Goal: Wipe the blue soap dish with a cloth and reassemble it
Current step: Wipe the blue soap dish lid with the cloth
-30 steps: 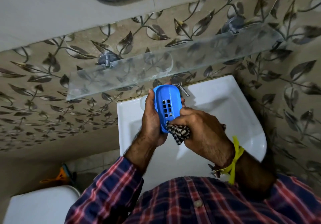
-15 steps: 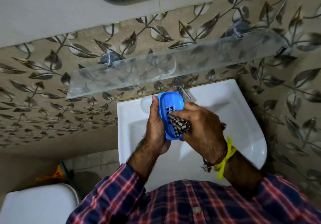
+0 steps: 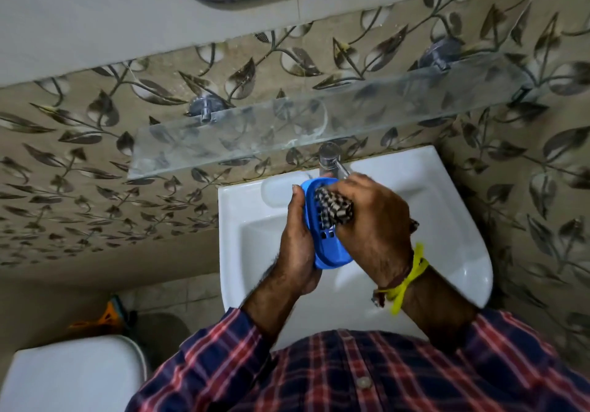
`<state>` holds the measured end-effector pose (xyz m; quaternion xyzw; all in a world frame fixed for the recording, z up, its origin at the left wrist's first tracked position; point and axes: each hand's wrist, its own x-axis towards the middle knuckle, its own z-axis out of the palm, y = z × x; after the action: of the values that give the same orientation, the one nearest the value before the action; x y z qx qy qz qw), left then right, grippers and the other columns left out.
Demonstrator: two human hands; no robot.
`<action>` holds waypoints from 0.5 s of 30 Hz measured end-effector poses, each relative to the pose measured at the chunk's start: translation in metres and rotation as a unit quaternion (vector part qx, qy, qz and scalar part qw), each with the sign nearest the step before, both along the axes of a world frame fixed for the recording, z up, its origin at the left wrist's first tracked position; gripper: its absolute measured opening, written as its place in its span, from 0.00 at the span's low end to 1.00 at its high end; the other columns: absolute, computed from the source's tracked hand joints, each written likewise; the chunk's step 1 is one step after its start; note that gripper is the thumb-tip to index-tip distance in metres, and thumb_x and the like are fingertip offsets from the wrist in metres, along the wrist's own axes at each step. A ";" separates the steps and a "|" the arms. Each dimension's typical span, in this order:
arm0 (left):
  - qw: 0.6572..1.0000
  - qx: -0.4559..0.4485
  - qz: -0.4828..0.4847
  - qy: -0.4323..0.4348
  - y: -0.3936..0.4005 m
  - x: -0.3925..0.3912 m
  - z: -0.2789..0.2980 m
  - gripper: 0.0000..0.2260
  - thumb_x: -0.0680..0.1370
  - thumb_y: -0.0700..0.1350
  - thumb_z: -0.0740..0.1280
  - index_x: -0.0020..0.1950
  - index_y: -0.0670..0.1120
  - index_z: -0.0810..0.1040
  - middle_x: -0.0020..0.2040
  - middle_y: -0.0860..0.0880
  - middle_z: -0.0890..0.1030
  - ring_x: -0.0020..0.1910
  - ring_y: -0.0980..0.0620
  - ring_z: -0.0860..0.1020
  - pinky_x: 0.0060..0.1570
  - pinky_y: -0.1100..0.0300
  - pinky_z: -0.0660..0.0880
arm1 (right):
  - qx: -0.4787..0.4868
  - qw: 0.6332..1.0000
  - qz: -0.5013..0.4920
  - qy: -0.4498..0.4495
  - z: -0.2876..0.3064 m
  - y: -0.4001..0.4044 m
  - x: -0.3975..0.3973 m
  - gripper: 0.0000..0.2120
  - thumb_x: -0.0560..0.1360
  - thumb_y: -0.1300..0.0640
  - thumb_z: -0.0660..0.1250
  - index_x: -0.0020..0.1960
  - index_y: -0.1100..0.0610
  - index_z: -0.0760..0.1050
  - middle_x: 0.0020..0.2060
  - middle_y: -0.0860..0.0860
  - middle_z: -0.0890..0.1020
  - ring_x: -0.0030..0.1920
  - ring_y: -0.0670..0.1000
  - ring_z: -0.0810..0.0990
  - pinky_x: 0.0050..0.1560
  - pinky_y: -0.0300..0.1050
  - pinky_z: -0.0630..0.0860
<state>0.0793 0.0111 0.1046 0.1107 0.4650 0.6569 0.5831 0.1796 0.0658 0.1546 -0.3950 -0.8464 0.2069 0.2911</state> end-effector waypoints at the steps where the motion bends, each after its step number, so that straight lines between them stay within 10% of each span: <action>1: 1.000 -0.003 0.000 -0.003 0.000 0.002 -0.001 0.29 0.80 0.67 0.51 0.57 0.52 0.86 0.55 0.46 0.86 0.54 0.48 0.85 0.44 0.55 0.82 | 0.004 1.000 -0.006 0.008 0.002 0.002 -0.004 0.14 0.65 0.66 0.70 0.49 0.55 0.83 0.44 0.51 0.84 0.44 0.58 0.83 0.41 0.49 0.81; 15: 0.998 0.026 0.034 0.036 -0.006 -0.005 0.001 0.27 0.80 0.67 0.50 0.56 0.57 0.86 0.53 0.47 0.87 0.52 0.48 0.85 0.47 0.53 0.82 | -0.005 0.999 0.031 -0.030 -0.006 -0.009 0.003 0.15 0.65 0.64 0.71 0.50 0.53 0.82 0.44 0.49 0.84 0.43 0.57 0.83 0.39 0.50 0.81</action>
<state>0.0746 0.0052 0.1052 0.1334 0.4720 0.6839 0.5400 0.1828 0.0567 0.1487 -0.3764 -0.8655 0.2079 0.2569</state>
